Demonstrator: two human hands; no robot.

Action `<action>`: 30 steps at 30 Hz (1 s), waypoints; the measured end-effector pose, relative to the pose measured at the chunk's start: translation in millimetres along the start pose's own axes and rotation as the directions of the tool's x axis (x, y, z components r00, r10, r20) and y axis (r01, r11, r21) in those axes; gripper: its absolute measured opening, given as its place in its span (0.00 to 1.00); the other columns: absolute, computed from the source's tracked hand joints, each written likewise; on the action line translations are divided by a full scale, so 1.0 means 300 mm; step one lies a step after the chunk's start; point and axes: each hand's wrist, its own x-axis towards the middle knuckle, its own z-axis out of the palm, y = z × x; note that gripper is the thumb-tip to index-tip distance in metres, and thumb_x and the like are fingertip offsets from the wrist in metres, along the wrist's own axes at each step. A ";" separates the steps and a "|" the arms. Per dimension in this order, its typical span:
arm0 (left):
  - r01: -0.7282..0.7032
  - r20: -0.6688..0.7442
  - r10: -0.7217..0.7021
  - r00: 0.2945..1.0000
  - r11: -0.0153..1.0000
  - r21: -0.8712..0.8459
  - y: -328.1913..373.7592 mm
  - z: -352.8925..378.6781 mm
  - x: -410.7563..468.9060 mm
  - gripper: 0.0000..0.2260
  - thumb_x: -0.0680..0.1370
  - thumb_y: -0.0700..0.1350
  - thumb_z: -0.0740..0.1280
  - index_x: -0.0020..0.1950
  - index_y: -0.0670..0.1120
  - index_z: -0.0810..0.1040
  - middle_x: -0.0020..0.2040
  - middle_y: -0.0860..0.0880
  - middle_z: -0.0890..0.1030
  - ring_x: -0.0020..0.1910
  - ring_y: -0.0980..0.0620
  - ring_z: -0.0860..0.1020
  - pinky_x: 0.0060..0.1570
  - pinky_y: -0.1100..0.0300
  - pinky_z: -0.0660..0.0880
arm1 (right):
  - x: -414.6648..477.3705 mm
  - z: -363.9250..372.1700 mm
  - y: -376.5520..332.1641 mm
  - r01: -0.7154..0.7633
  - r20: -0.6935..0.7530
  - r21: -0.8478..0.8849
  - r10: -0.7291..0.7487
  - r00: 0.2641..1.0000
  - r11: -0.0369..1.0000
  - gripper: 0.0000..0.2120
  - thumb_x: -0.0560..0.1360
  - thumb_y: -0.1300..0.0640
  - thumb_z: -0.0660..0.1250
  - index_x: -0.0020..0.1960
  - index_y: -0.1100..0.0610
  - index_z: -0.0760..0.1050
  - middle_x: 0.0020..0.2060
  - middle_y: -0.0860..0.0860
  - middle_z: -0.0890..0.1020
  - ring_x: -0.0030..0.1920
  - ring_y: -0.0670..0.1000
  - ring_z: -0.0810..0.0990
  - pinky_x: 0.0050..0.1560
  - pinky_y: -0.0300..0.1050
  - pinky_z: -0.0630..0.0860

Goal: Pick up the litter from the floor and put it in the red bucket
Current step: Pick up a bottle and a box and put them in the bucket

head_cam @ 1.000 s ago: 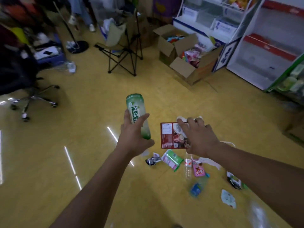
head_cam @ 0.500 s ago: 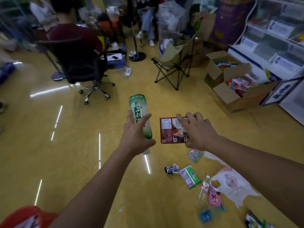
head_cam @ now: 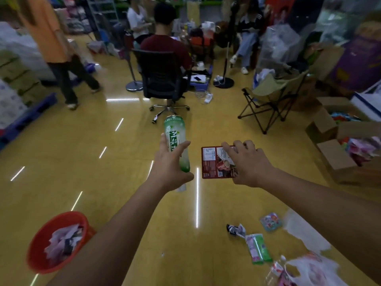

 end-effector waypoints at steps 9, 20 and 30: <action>0.139 -0.079 -0.136 0.988 0.990 0.030 -0.382 -0.261 -0.180 0.43 0.62 0.49 0.77 0.73 0.66 0.61 0.79 0.49 0.37 0.75 0.39 0.56 0.66 0.50 0.68 | 0.152 -0.105 -0.444 0.158 -0.023 -0.029 -0.158 0.987 0.987 0.53 0.65 0.40 0.73 0.77 0.47 0.42 0.69 0.54 0.61 0.66 0.59 0.62 0.56 0.56 0.73; 0.288 -0.155 -0.282 0.947 0.958 0.017 -0.901 -0.589 -0.429 0.43 0.62 0.50 0.77 0.73 0.66 0.62 0.79 0.47 0.38 0.73 0.38 0.58 0.67 0.49 0.67 | 0.280 -0.211 -1.078 0.286 -0.045 -0.054 -0.288 0.957 0.957 0.55 0.65 0.40 0.74 0.78 0.48 0.41 0.69 0.54 0.61 0.66 0.59 0.62 0.56 0.55 0.73; 0.430 -0.212 -0.424 0.881 0.903 -0.017 -1.254 -0.764 -0.656 0.43 0.62 0.51 0.78 0.73 0.65 0.63 0.78 0.47 0.40 0.72 0.37 0.59 0.66 0.48 0.66 | 0.369 -0.235 -1.514 0.427 -0.022 -0.075 -0.430 0.903 0.901 0.56 0.63 0.40 0.75 0.77 0.48 0.42 0.69 0.54 0.62 0.65 0.59 0.63 0.55 0.56 0.73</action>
